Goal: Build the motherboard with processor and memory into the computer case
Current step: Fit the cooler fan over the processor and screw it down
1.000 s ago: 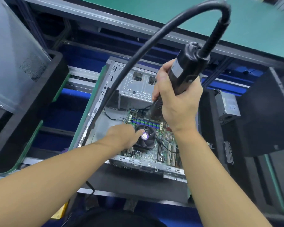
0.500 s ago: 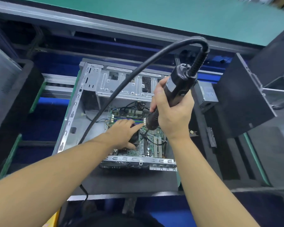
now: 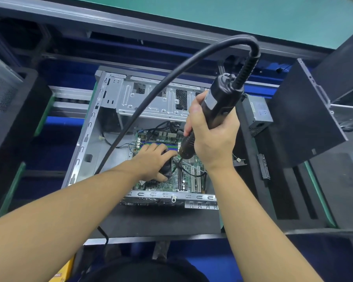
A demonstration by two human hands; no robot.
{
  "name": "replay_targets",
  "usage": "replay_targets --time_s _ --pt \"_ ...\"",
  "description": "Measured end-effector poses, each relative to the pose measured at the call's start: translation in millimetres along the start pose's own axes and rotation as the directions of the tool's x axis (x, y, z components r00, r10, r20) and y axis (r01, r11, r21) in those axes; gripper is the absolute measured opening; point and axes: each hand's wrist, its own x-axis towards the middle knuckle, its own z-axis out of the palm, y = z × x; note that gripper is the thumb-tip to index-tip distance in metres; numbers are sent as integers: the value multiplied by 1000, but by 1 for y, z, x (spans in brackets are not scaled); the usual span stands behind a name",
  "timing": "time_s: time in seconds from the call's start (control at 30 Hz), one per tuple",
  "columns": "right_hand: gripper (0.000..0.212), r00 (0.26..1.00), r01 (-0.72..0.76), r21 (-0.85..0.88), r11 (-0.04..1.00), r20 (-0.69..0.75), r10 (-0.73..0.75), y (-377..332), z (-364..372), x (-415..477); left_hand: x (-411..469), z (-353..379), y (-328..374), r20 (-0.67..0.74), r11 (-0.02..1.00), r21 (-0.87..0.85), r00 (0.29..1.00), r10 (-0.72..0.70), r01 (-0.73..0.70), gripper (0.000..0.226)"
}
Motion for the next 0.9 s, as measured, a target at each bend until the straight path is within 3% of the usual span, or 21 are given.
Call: replay_targets --time_s 0.17,0.33,0.47,0.63,0.9 --pt "16 996 59 -109 992 -59 -66 -1 11 -2 -1 0 1 -14 1000 -3 1000 -3 3 90" --pt "23 959 167 -230 959 -188 -212 -3 23 -11 -1 2 0 -21 999 -29 999 -25 25 88" --pt "26 954 141 -246 959 -226 -198 -3 24 -11 0 1 1 -19 1000 -22 1000 -21 21 89" --pt "14 1000 9 -80 997 -6 -9 -2 10 2 2 1 0 -15 1000 -23 1000 -2 1 88" --pt "9 967 -95 14 995 240 89 -7 -2 13 3 2 -1 1 1000 -16 1000 -2 2 84"
